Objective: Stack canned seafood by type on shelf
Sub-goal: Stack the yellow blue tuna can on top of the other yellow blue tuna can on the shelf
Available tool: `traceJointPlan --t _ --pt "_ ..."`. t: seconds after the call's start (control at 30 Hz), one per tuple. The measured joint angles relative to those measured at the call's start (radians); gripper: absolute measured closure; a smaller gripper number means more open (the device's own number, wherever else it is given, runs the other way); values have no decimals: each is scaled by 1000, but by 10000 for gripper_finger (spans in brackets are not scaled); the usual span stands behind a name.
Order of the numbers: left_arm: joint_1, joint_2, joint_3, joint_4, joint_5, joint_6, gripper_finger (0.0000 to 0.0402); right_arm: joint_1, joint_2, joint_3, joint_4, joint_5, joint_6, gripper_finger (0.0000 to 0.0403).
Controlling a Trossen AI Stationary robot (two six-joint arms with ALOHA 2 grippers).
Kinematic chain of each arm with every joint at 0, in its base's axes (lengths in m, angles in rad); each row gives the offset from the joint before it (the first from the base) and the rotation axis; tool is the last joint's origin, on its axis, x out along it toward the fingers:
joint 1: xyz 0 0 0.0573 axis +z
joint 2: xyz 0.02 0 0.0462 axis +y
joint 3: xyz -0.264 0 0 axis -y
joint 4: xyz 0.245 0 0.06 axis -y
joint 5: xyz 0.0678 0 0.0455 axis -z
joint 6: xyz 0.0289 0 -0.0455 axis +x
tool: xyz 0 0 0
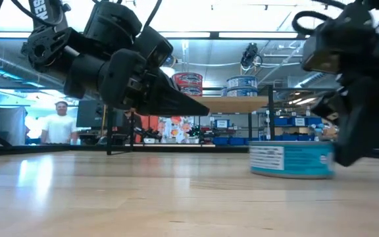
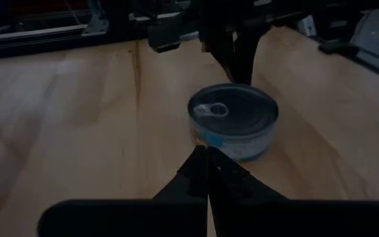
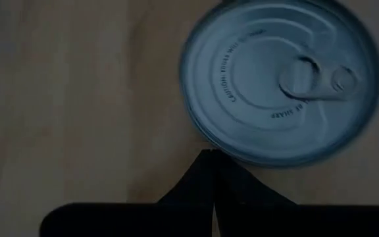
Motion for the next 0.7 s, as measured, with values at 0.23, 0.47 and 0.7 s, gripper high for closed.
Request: traceJointPlan --t 0.23,0.47,0.7 --pt "0 0 0 -35 -55 -2 398 -49 0 -3 46 137 -33 394" --pt "-1 0 0 -72 -89 -2 398 -76 0 -3 155 150 -103 394" --pt "-1 0 0 -90 -108 -2 398 -73 -3 64 83 36 -168 393"
